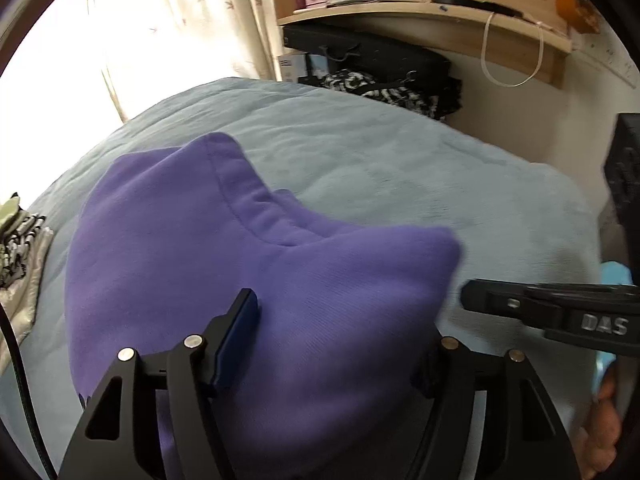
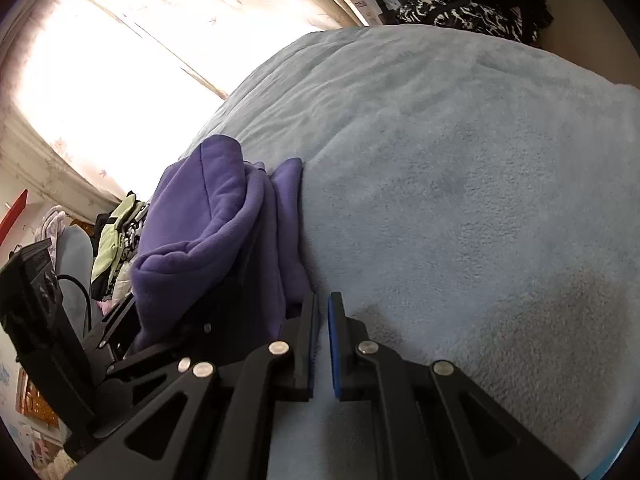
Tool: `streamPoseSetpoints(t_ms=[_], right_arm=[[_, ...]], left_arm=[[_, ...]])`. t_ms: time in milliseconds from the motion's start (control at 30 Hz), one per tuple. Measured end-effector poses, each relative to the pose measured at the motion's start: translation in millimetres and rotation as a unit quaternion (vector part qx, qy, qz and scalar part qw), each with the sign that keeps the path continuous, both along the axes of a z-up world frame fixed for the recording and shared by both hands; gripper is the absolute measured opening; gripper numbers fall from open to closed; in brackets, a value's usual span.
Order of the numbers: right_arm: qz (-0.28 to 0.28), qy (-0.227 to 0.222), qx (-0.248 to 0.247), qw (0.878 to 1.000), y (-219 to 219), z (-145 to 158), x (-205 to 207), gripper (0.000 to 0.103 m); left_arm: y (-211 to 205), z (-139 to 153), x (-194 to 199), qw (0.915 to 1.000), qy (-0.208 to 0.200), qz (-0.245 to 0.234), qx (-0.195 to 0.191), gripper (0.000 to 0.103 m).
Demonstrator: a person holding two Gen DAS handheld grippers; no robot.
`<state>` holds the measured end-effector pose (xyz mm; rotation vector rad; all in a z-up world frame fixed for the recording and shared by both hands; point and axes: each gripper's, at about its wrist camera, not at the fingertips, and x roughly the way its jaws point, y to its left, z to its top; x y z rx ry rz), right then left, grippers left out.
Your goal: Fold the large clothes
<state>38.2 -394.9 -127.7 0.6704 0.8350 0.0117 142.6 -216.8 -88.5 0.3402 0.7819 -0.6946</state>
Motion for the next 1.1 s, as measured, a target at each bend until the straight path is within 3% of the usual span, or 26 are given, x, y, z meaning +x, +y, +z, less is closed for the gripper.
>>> streamPoseSetpoints(t_ms=[100, 267, 400, 533, 700, 833, 1100], right_arm=[[0.005, -0.002, -0.007, 1.0, 0.1, 6.2, -0.7, 0.007], [0.014, -0.011, -0.021, 1.0, 0.4, 24.4, 2.0, 0.045], [0.036, -0.022, -0.025, 0.999, 3.4, 43.6, 14.2, 0.047], [0.073, -0.026, -0.013, 0.997, 10.5, 63.2, 39.7, 0.048], [0.124, -0.019, 0.011, 0.992, 23.2, 76.2, 88.2, 0.048], [0.148, 0.027, 0.039, 0.988, 30.2, 58.7, 139.2, 0.049], [0.178, 0.11, 0.093, 0.974, 33.4, -1.5, 202.1, 0.049]], left_arm=[[1.7, 13.3, -5.6, 0.9994, 0.022, -0.017, -0.022, 0.07], [19.7, 42.5, -13.5, 0.9971, 0.04, -0.028, -0.059, 0.072], [45.8, 59.5, -3.0, 0.9964, 0.039, 0.008, -0.075, 0.072], [83.4, 61.8, 31.3, 0.9941, 0.04, 0.076, -0.066, 0.072], [127.7, 39.4, 88.5, 0.982, 0.099, 0.143, -0.074, 0.072], [151.8, 13.2, 126.3, 0.9696, 0.161, 0.16, -0.091, 0.072], [158.5, -18.5, 162.3, 0.955, 0.214, 0.146, -0.144, 0.073]])
